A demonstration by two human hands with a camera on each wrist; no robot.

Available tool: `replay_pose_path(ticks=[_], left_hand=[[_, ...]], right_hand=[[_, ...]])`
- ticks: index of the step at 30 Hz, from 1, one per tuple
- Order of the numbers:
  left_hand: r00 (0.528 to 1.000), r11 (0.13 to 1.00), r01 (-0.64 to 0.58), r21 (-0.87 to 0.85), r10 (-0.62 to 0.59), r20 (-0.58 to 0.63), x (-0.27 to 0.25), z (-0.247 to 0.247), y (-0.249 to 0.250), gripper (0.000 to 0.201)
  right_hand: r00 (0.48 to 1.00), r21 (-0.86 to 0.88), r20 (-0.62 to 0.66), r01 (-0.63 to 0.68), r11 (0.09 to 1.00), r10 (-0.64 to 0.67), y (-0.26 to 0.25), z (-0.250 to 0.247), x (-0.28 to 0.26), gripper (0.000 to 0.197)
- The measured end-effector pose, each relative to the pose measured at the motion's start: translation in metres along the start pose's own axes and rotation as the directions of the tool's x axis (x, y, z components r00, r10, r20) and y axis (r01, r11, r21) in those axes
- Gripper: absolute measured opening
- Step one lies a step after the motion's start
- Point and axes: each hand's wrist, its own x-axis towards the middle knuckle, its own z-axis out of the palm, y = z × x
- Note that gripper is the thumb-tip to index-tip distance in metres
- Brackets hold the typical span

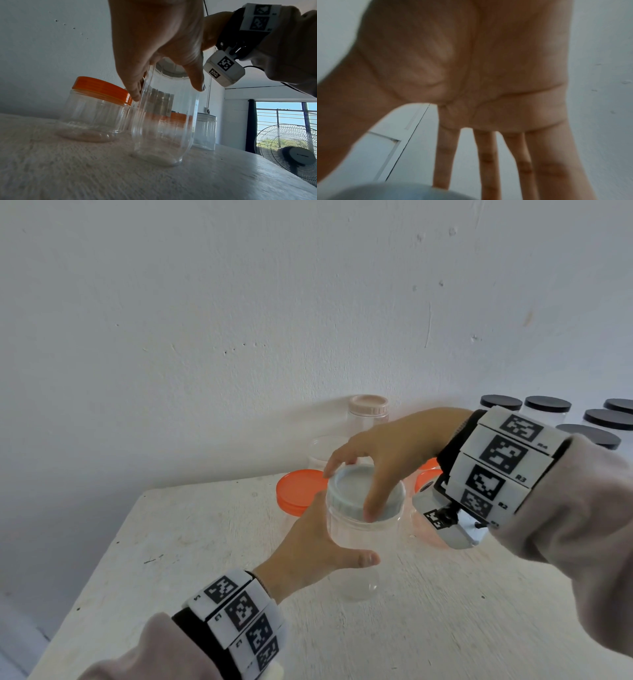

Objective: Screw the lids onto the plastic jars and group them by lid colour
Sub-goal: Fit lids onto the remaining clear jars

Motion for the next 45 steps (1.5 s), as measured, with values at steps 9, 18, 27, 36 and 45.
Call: replay_pose_path(ticks=[9, 18, 27, 36, 45], left_hand=[[1.000, 1.000, 0.008, -0.004, -0.008, -0.001, -0.002, 0.000, 0.001, 0.086], [1.000, 1.000, 0.001, -0.009, -0.001, 0.009, 0.000, 0.002, 0.000, 0.103], [1.000, 1.000, -0.004, -0.011, 0.004, 0.006, -0.001, 0.001, 0.001, 0.094], [1.000, 1.000, 0.005, 0.012, -0.005, 0.002, 0.000, 0.001, -0.001, 0.090], [1.000, 1.000, -0.007, 0.010, 0.007, 0.002, -0.001, 0.001, 0.002, 0.091]], right_hand=[[0.987, -0.036, -0.092, -0.134, 0.990, 0.130, 0.002, 0.010, 0.008, 0.082], [0.999, 0.008, -0.013, -0.038, 0.999, 0.038, 0.001, 0.004, 0.006, 0.070], [1.000, 0.005, 0.000, -0.018, 1.000, 0.018, 0.004, 0.003, 0.005, 0.090], [0.996, -0.040, -0.052, -0.068, 0.997, 0.066, -0.002, 0.007, 0.008, 0.067], [1.000, -0.013, 0.029, 0.011, 1.000, -0.010, -0.001, 0.000, 0.005, 0.078]])
